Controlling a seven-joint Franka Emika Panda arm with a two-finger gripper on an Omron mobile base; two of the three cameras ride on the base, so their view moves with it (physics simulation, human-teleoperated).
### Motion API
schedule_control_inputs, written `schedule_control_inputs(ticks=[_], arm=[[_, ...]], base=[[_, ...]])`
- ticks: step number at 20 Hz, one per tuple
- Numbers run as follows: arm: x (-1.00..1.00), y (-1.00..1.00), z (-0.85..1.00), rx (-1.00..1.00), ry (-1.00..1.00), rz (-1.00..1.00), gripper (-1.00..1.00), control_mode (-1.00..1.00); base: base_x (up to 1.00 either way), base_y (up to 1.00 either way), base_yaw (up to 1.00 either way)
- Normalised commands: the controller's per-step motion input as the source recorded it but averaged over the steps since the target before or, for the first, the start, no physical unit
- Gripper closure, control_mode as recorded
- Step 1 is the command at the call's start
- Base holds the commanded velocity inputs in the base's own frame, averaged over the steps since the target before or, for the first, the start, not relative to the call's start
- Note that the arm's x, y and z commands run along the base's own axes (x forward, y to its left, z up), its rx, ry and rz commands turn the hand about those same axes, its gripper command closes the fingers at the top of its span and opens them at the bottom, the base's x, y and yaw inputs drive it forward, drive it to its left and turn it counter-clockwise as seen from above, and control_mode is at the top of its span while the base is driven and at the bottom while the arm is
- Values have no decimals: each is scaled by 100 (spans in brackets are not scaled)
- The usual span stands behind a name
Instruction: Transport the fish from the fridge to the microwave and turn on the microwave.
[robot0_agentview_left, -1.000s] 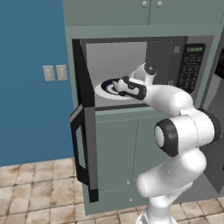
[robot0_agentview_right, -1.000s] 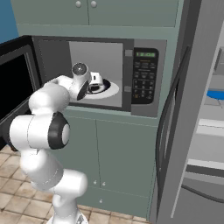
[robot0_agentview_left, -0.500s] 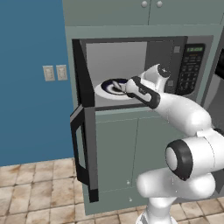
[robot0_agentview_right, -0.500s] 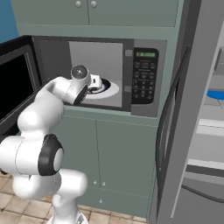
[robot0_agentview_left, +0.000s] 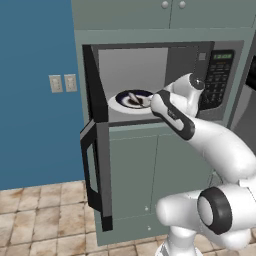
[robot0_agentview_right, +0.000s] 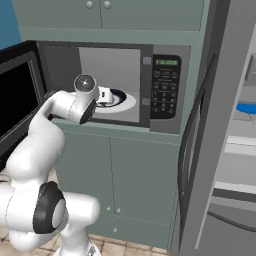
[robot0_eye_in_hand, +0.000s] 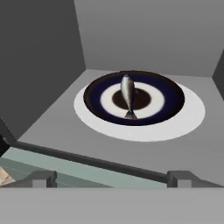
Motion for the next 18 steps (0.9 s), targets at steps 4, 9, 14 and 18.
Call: schedule_control_inputs(ticks=[4,9,14,18], arm=[[-55,0,18,7,6,0,-100,-100],[-52,5,13,2,6,-1,-100,-100],[-48,15,10,0,0,0,-100,-100],[-49,10,10,1,0,0,-100,-100]], base=[[0,0,0],[0,0,0],[0,0,0],[0,0,0]])
